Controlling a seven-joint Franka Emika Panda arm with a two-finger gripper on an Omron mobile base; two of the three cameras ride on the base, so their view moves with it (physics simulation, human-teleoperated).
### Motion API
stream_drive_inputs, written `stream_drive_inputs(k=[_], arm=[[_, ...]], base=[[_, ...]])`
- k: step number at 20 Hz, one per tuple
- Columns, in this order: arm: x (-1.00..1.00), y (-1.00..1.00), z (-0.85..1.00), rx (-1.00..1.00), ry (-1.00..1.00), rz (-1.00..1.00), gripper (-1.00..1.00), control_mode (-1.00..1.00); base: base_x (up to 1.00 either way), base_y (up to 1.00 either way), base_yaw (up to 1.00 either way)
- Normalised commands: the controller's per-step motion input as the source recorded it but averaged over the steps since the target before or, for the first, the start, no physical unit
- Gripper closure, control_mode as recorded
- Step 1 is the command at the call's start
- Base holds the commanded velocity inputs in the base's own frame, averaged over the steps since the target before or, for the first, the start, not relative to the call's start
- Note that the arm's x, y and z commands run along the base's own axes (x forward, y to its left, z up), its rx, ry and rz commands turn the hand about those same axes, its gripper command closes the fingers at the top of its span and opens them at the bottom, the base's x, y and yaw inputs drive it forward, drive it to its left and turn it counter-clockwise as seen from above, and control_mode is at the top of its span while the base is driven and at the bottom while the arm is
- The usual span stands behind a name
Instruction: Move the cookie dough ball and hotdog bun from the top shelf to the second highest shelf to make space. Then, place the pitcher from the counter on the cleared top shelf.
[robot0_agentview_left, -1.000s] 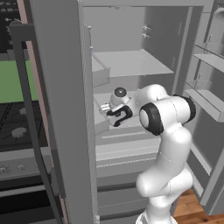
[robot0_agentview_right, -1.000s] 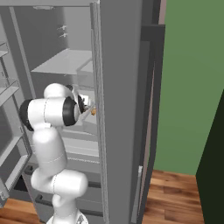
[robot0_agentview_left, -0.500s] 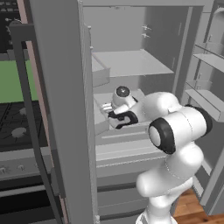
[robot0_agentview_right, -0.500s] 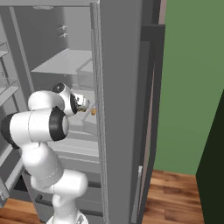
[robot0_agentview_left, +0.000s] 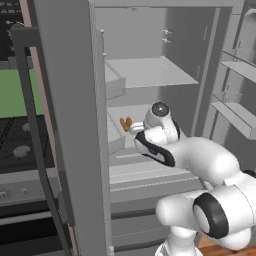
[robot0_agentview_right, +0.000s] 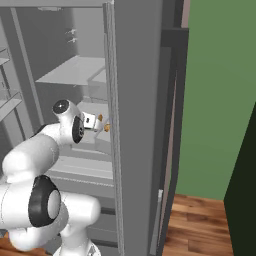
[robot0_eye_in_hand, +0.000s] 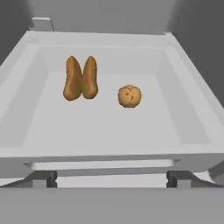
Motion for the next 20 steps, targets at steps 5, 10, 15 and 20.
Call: stream_drive_inputs(k=[5, 10, 15, 20], arm=[[-0.96, -0.34, 0.81, 0.07, -0.01, 0.00, -1.00, -1.00], [-1.00, -0.04, 0.75, 0.01, 0.00, 0.00, -1.00, -1.00], [-1.00, 0.00, 0.59, 0.00, 0.01, 0.00, -1.00, -1.00], [-0.94, -0.09, 0.47, 0.00, 0.01, 0.00, -1.00, -1.00]], base=[[0.00, 0.00, 0.00], [0.00, 0.00, 0.00], [0.00, 0.00, 0.00], [0.00, 0.00, 0.00]])
